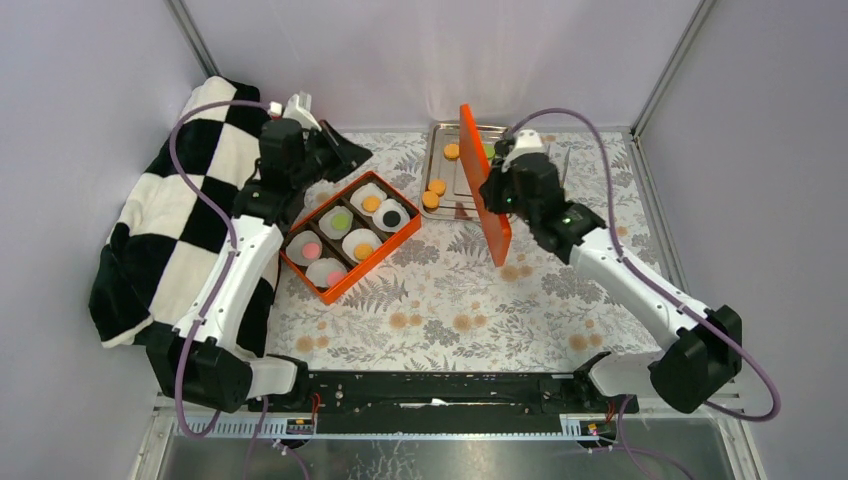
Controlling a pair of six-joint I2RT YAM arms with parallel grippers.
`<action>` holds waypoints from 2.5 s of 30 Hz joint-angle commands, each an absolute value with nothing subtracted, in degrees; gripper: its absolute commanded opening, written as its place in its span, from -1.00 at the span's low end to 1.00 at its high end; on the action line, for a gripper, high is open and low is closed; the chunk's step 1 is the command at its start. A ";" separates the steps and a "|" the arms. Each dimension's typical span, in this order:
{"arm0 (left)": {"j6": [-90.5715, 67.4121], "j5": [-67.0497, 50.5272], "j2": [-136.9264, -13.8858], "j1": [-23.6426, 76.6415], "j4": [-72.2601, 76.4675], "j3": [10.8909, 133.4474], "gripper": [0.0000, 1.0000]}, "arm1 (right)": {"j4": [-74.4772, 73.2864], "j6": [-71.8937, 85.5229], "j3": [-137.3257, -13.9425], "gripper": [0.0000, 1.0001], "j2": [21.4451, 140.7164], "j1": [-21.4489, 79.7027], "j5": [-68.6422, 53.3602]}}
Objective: Pack the cookies
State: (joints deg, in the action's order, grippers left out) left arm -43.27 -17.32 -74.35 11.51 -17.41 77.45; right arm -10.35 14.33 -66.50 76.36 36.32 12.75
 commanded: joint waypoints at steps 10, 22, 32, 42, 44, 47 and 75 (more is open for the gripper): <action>-38.60 -4.52 -80.16 14.21 -4.00 66.04 -1.00 | 56.91 72.88 -46.67 -0.92 77.45 10.49 -37.86; -35.56 1.67 -92.87 21.97 1.90 63.35 -1.00 | 97.05 97.73 -44.64 -1.00 95.89 2.78 -37.93; -35.81 2.13 -104.89 24.87 3.45 63.02 -1.00 | 98.44 100.24 -47.36 -1.00 96.12 0.82 -38.94; -38.87 -4.19 -106.32 30.82 5.28 59.80 -1.00 | 98.26 100.64 -46.69 -1.00 96.28 0.35 -39.76; -40.11 -5.69 -105.78 33.04 6.27 58.79 -1.00 | 97.88 100.51 -46.69 -1.00 96.33 0.31 -40.20; -41.47 -7.81 -105.37 36.76 7.64 58.02 -1.00 | 97.48 100.35 -46.09 -1.00 96.52 0.35 -40.67; -54.17 30.59 -84.32 45.61 -23.02 61.69 -1.00 | 98.72 102.79 -53.80 -1.00 98.55 0.35 -42.18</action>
State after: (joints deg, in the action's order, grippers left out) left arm -44.82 11.62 -86.37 46.78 -6.72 58.46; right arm 84.90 102.52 -50.48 99.37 0.01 -41.95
